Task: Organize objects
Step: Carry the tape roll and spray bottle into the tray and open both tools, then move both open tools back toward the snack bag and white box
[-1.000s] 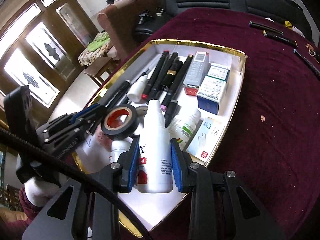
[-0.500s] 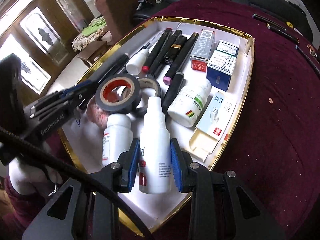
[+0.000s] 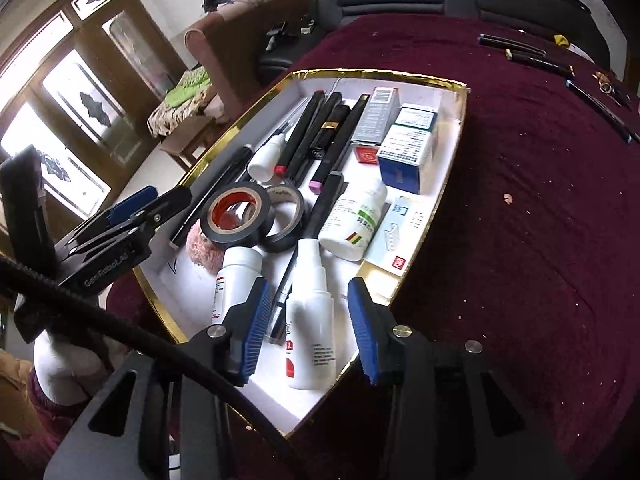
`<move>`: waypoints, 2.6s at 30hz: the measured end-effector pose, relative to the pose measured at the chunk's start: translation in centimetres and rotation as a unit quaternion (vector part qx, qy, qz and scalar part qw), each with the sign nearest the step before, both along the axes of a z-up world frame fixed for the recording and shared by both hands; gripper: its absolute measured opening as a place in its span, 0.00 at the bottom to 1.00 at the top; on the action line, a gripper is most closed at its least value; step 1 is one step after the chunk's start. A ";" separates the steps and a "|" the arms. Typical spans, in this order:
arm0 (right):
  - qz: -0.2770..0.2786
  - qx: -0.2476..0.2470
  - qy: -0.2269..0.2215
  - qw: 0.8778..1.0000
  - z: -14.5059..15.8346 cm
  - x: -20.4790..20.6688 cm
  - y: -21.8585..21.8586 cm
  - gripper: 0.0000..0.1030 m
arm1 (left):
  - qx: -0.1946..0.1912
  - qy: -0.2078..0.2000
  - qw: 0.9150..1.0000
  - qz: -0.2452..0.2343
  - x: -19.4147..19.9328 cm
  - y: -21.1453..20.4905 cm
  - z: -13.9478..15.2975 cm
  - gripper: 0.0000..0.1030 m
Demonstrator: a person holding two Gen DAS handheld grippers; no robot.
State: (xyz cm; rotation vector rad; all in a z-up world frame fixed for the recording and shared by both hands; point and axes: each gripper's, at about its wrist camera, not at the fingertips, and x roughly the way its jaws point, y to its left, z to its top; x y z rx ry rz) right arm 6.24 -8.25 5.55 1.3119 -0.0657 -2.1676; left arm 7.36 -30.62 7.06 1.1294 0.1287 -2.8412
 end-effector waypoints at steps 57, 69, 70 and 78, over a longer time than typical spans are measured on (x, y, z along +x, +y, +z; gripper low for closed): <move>-0.407 -0.090 0.008 0.909 1.1 -13.5 43.0 0.51 | -0.034 -0.107 0.949 -0.294 -4.0 31.1 -4.7 0.98; -0.375 -0.163 -0.066 0.910 -2.8 -23.5 44.5 0.53 | -0.044 -0.107 0.948 -0.295 -3.8 31.8 -4.8 0.98; -0.327 -0.167 -0.075 0.927 -2.9 -23.6 42.5 0.53 | -0.044 -0.107 0.948 -0.295 -3.8 31.8 -4.8 0.98; -0.224 -0.070 -0.019 0.972 1.5 -19.6 33.7 0.53 | -0.044 -0.107 0.949 -0.295 -3.8 31.8 -4.8 0.98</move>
